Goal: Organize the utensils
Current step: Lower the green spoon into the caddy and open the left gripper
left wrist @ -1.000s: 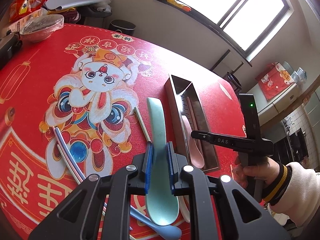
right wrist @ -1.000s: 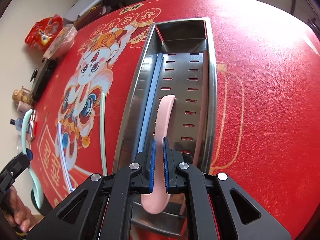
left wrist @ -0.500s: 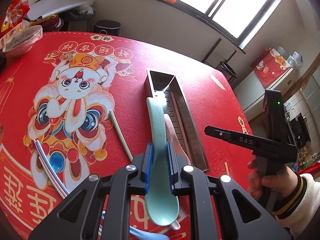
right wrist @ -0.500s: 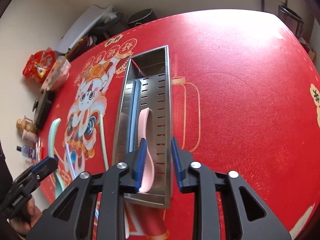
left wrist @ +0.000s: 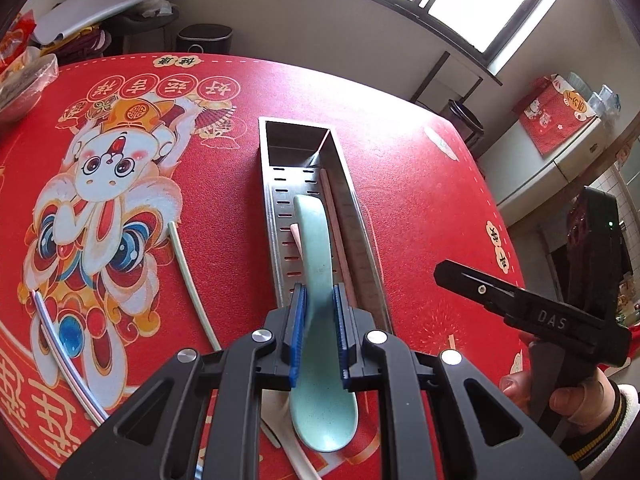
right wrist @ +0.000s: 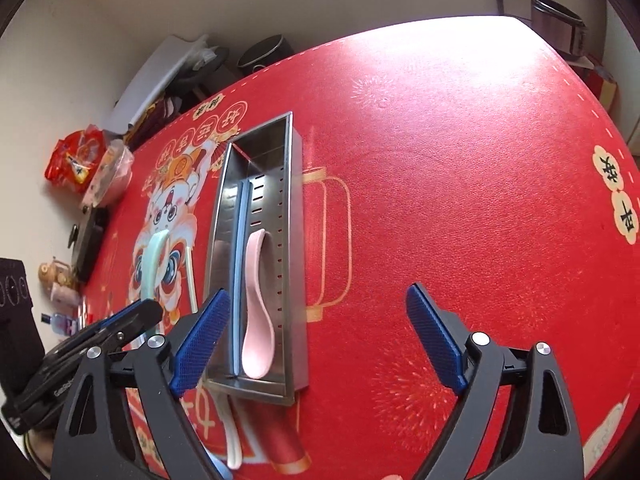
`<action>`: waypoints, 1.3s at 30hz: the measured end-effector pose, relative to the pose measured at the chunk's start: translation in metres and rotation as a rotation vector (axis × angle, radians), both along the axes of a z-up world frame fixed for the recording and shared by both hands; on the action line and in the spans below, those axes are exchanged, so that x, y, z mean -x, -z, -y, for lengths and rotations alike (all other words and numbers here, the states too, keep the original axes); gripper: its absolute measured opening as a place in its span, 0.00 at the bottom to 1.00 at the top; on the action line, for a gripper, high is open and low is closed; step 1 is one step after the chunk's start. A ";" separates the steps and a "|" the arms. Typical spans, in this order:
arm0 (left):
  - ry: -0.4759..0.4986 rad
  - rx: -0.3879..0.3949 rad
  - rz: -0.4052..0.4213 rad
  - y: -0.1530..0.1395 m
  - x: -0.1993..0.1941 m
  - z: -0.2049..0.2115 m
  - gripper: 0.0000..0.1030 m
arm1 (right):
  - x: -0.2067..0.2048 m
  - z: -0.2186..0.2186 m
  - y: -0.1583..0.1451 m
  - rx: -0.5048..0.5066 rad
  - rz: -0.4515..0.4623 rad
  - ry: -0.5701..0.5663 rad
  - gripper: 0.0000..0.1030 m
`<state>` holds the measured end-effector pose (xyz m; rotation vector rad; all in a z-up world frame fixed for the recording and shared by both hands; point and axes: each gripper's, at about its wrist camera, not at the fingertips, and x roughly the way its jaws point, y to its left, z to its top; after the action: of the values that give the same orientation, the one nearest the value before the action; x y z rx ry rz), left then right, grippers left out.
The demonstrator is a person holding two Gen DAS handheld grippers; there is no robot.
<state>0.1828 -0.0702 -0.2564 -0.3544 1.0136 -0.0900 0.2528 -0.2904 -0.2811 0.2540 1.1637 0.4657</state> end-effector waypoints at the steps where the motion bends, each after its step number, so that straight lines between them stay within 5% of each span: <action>1: -0.003 -0.001 -0.008 0.002 -0.005 0.004 0.13 | -0.001 0.003 0.000 -0.005 -0.005 0.002 0.84; 27: -0.045 -0.118 -0.135 0.058 -0.051 0.040 0.14 | -0.014 0.054 0.007 -0.020 -0.037 0.046 0.84; 39: 0.046 -0.083 -0.053 0.027 -0.037 0.036 0.14 | -0.001 0.044 -0.008 0.014 -0.013 0.068 0.84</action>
<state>0.2195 -0.1060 -0.2833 -0.2591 1.0748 -0.0799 0.2537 -0.3342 -0.2732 0.2837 1.1666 0.3971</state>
